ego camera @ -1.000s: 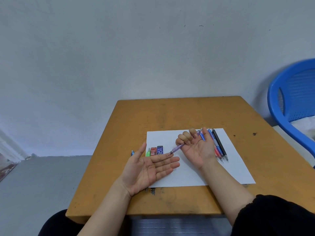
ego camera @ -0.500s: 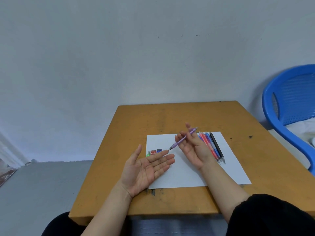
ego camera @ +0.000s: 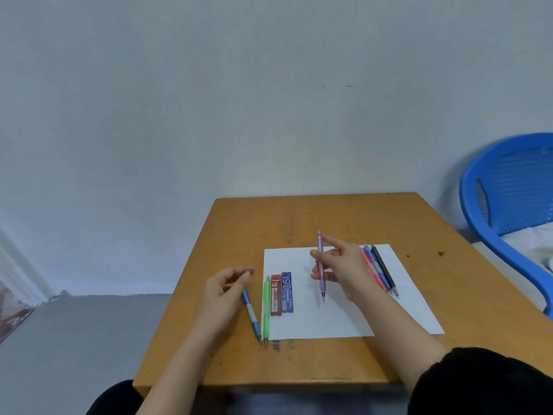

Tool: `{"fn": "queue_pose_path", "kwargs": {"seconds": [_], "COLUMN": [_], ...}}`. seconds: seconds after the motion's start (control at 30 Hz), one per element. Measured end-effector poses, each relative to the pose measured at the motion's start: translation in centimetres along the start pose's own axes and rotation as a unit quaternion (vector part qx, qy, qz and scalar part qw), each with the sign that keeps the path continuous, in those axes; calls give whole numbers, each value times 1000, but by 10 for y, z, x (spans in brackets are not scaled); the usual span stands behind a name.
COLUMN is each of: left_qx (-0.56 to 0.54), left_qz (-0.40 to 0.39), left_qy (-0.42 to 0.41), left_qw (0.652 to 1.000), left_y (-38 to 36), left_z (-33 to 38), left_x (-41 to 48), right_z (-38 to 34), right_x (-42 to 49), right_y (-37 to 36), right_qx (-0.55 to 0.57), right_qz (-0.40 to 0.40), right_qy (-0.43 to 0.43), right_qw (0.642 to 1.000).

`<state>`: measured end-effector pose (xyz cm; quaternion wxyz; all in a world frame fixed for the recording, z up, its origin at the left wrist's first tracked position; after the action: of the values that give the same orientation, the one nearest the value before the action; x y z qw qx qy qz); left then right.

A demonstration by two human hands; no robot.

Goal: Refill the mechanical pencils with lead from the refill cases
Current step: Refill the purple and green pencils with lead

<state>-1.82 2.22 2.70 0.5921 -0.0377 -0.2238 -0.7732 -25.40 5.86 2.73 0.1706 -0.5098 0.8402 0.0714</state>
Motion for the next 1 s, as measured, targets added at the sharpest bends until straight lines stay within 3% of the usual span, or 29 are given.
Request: {"fn": "queue_pose_path", "kwargs": {"seconds": [0.1, 0.2, 0.4, 0.53, 1.0], "left_qx": [149, 221, 283, 305, 335], "left_qz": [-13, -12, -23, -20, -21], "left_qy": [-20, -34, -25, -17, -41], "left_qw": [989, 975, 958, 952, 941], "left_y": [3, 1, -4, -4, -5], "left_z": [-19, -29, -38, -41, -46], "left_x": [1, -1, -6, -6, -7], "right_z": [0, 4, 8, 15, 8], "right_x": [4, 8, 4, 7, 22], "right_y": [1, -2, -9, -5, 18], "right_qx": [-136, -264, -454, -524, -519], "right_qz": [67, 101, 173, 215, 211], "right_qy": [31, 75, 221, 259, 211], "right_qw": [988, 956, 846, 782, 801]}}
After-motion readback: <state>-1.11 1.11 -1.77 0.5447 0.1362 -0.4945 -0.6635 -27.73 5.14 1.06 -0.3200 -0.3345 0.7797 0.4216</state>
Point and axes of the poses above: each hand's wrist, its own x-axis towards the middle knuckle, its own y-axis out of the back of the hand, z = x × y, the point moved 5 cm from there along x, towards the middle knuckle, and after that the axes turned 13 degrees about -y, right-handed, at the moved point
